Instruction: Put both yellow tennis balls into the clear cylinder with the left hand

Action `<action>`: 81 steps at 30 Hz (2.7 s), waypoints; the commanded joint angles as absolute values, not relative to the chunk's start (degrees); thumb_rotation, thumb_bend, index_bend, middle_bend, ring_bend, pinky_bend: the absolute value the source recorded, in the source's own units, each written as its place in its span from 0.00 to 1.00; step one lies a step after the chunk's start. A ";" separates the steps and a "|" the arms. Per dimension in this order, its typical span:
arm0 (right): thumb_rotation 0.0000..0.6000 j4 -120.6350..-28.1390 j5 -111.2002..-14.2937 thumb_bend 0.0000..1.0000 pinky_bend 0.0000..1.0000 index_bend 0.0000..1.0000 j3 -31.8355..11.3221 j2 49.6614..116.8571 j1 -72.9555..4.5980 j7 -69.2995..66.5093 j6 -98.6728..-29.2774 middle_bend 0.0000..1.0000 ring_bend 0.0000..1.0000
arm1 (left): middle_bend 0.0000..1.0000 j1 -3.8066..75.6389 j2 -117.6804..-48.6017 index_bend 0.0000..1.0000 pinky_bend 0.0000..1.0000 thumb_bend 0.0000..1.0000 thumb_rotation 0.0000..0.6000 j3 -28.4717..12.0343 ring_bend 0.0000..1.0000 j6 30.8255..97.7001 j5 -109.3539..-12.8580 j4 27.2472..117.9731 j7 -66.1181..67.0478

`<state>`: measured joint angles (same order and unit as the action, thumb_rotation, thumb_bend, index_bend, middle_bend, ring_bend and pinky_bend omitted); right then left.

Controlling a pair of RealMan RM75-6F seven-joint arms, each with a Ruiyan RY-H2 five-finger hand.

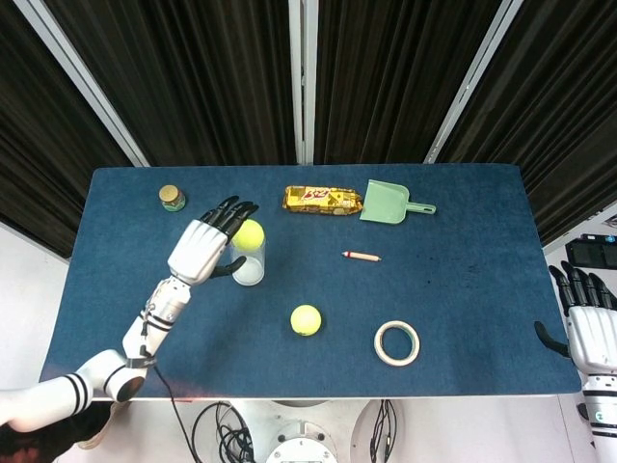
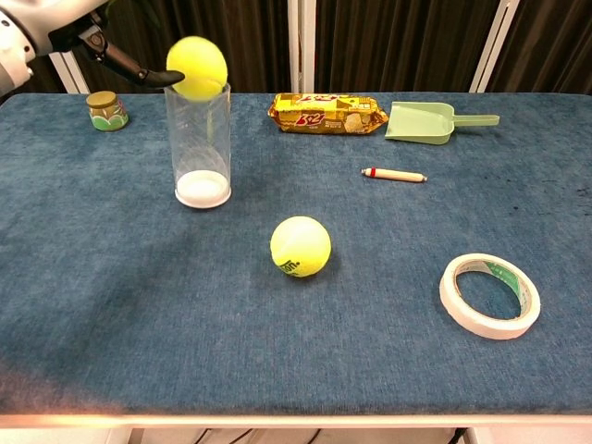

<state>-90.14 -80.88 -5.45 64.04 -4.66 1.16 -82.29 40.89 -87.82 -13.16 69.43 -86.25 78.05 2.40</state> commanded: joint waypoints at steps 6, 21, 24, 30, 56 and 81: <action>1.00 -90.37 -80.88 0.24 0.00 0.00 -5.39 64.10 -4.65 1.65 -82.32 0.00 0.00 | 0.10 40.36 -86.25 0.08 0.31 0.24 1.00 -11.73 0.05 69.65 -86.69 81.03 3.03; 1.00 -90.36 -80.95 0.24 0.00 0.00 -5.23 64.49 -4.79 1.98 -82.08 0.00 0.00 | 0.24 39.89 -87.13 0.19 0.39 0.23 1.00 -2.09 0.19 68.22 -96.22 89.32 5.76; 1.00 -90.25 -80.94 0.24 0.00 0.00 -5.23 64.47 -4.74 1.79 -82.14 0.00 0.00 | 0.24 39.90 -89.78 0.18 0.39 0.23 1.00 -0.67 0.19 67.11 -96.62 86.24 5.07; 1.00 -89.76 -80.47 0.24 0.00 0.00 -5.32 64.46 -4.80 1.33 -81.69 0.00 0.00 | 0.19 40.70 -94.83 0.15 0.34 0.23 1.00 0.50 0.15 64.94 -96.89 79.13 2.41; 1.00 -87.94 -79.67 0.24 0.00 0.00 -5.36 64.28 -4.97 -1.60 -80.24 0.00 0.00 | 0.39 45.25 -108.29 0.39 0.54 0.24 1.00 -1.05 0.35 59.47 -94.87 62.41 0.11; 1.00 -89.34 -80.17 0.24 0.00 0.00 -5.18 63.87 -5.03 -0.77 -80.38 0.00 0.00 | 0.61 43.14 -90.44 0.60 0.82 0.31 1.00 -10.61 0.61 72.56 -93.89 86.04 14.17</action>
